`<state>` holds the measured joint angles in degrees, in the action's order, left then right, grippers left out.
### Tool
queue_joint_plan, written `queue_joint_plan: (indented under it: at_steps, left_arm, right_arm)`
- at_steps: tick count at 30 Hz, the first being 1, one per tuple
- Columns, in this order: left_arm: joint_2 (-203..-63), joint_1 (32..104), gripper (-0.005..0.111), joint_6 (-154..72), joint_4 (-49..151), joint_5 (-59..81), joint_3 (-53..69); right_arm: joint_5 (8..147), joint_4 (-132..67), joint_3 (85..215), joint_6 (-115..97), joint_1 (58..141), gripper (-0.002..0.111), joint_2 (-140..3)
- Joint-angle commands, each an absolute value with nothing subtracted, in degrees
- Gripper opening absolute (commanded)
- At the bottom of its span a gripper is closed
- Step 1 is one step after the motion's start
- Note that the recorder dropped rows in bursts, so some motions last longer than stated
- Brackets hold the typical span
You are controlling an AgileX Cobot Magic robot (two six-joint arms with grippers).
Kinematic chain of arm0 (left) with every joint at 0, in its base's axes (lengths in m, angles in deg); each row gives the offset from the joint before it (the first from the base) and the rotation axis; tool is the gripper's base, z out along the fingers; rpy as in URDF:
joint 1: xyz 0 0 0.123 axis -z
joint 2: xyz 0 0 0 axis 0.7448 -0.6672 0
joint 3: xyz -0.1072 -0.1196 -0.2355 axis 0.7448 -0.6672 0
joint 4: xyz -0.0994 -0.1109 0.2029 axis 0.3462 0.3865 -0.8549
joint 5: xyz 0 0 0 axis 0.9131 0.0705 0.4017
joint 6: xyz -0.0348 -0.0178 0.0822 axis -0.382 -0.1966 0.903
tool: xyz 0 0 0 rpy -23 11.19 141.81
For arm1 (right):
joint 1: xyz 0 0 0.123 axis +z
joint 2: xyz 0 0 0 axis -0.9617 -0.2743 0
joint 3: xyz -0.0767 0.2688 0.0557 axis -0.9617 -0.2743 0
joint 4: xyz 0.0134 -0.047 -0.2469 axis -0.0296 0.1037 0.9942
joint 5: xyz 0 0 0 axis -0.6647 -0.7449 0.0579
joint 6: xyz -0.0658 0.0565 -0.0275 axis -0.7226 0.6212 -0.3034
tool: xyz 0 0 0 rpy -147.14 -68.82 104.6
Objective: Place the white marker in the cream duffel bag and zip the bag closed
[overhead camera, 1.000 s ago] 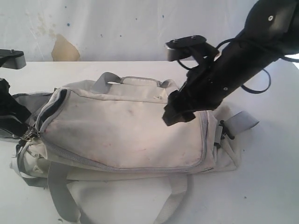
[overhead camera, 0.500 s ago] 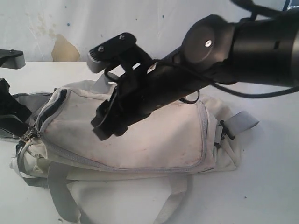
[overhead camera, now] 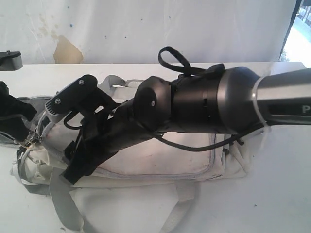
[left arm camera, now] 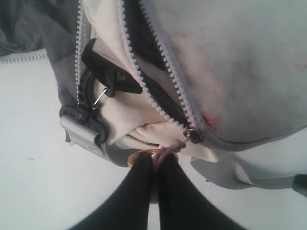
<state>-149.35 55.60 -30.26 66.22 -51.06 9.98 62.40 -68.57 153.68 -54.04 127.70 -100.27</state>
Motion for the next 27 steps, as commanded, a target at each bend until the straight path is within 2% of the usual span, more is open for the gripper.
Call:
queue_joint_plan:
  at_steps: [1, 14, 17, 23, 27]
  left_arm:
    - [-148.8, 55.1, 0.0, -37.1, 66.3, -50.4, 9.9]
    - [-148.8, 55.1, 0.0, -40.5, 70.0, -49.5, 9.9]
    - [-148.8, 55.1, 0.0, -40.5, 69.7, -48.6, 9.9]
    - [-148.8, 55.1, 0.0, -41.7, 69.8, -46.6, 9.9]
    - [-148.8, 55.1, 0.0, -41.7, 69.9, -46.7, 9.9]
  right_arm:
    - [66.6, -69.0, 153.9, -54.7, 129.6, 0.062, -101.0]
    - [73.7, -68.9, 153.9, -54.7, 132.3, 0.062, -103.0]
    - [74.4, -68.9, 153.9, -54.7, 132.3, 0.052, -104.2]
    - [75.8, -68.9, 153.9, -54.7, 133.5, 0.051, -106.0]
    - [78.9, -68.9, 153.9, -54.7, 134.1, 0.042, -106.0]
